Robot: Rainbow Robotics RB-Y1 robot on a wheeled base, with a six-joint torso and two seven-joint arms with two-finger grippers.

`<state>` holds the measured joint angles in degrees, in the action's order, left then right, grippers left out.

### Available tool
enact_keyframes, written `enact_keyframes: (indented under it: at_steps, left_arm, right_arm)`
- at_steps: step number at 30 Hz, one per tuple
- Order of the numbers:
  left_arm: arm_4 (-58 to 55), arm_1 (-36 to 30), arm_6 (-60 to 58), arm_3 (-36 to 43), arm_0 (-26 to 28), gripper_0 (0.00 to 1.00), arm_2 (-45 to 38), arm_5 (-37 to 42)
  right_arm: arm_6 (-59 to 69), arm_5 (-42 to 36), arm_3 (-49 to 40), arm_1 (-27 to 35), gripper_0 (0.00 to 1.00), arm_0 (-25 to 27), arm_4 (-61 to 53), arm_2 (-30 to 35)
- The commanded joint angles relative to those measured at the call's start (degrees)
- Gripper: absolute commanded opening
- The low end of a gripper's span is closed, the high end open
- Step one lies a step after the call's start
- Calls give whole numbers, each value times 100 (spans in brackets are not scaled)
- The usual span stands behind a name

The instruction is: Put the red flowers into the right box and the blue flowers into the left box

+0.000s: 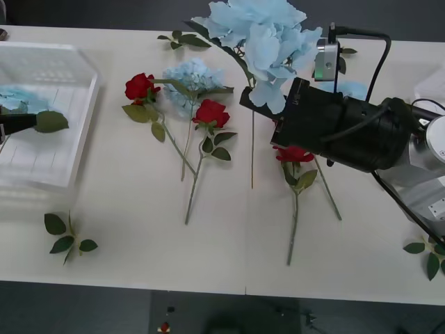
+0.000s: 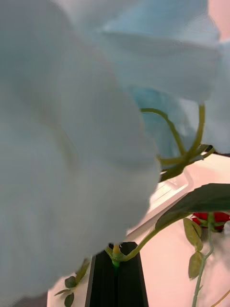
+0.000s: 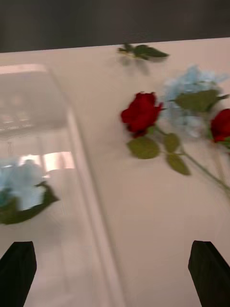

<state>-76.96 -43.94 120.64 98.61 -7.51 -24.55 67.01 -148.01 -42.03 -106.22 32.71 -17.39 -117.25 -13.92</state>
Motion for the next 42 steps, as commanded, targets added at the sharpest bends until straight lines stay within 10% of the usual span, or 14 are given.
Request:
enact_keyframes:
  at_steps: [1, 10, 21, 42]
  left_arm:
    - [-997, -132, 557, 185, -303, 93, 161, 585]
    - [-2842, 8, 1436, 159, -567, 100, 1277, 1262]
    - [-3176, 1784, 3436, -483, -523, 100, 2235, 1271]
    - [-3493, 2900, 3436, -852, -716, 100, 3694, 207]
  right_arm:
    - [238, -6, -101, 130, 0, -107, -43, 48]
    - [308, 2, -101, 130, 0, -107, -52, 21]
    - [361, 2, -101, 130, 0, -107, -61, 21]
    - [405, 11, -101, 148, 0, -116, -123, 21]
